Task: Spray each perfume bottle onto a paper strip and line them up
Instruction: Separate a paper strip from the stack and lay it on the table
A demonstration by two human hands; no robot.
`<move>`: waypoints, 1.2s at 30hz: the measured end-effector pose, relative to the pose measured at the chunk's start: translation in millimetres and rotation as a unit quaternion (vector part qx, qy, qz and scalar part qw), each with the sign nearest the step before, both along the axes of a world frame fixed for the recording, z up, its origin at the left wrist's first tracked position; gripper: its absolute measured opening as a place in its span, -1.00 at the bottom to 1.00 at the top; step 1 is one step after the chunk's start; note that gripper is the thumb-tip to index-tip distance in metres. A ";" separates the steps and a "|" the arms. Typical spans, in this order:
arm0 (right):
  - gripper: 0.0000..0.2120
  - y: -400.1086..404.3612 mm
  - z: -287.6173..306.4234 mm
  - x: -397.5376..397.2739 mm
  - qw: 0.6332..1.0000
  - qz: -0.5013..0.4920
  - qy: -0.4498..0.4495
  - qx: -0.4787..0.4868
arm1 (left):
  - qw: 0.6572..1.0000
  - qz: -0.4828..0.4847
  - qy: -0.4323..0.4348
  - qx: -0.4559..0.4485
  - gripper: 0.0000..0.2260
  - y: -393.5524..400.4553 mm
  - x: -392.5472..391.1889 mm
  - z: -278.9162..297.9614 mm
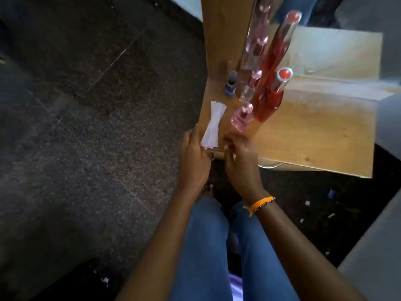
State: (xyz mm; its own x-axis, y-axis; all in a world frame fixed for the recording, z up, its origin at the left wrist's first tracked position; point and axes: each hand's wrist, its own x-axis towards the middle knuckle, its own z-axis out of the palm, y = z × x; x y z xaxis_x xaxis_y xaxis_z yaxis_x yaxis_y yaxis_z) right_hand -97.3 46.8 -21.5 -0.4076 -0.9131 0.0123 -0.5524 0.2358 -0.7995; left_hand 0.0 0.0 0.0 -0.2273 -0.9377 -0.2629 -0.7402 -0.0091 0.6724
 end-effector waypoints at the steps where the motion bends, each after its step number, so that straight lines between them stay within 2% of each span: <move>1: -0.80 -3.0 -3.4 0.3 1.000 -0.003 0.008 -0.014 | 1.000 0.004 -0.003 -0.013 -0.56 -1.8 0.0 -4.5; 5: -0.85 -12.2 -7.6 2.0 0.999 -0.005 0.004 -0.037 | 0.997 -0.002 -0.009 -0.076 -0.56 0.9 -3.6 -16.8; 11: -0.80 -19.3 -15.8 -0.6 0.998 -0.007 -0.009 -0.060 | 0.993 0.016 0.066 -0.097 -0.63 6.1 -15.0 -30.2; 15: -0.85 -22.8 -22.5 2.9 0.996 -0.053 0.001 -0.071 | 0.988 0.012 0.109 -0.113 -0.66 -1.3 -7.7 -38.9; 24: -0.85 -30.8 -20.2 11.9 0.981 -0.160 -0.092 -0.067 | 0.987 -0.030 0.089 -0.131 -0.66 -12.0 -0.4 -43.3; 36: -0.87 -29.4 -20.3 14.2 0.975 -0.202 -0.088 -0.041 | 0.981 -0.009 0.094 -0.171 -0.66 -1.9 -1.5 -47.5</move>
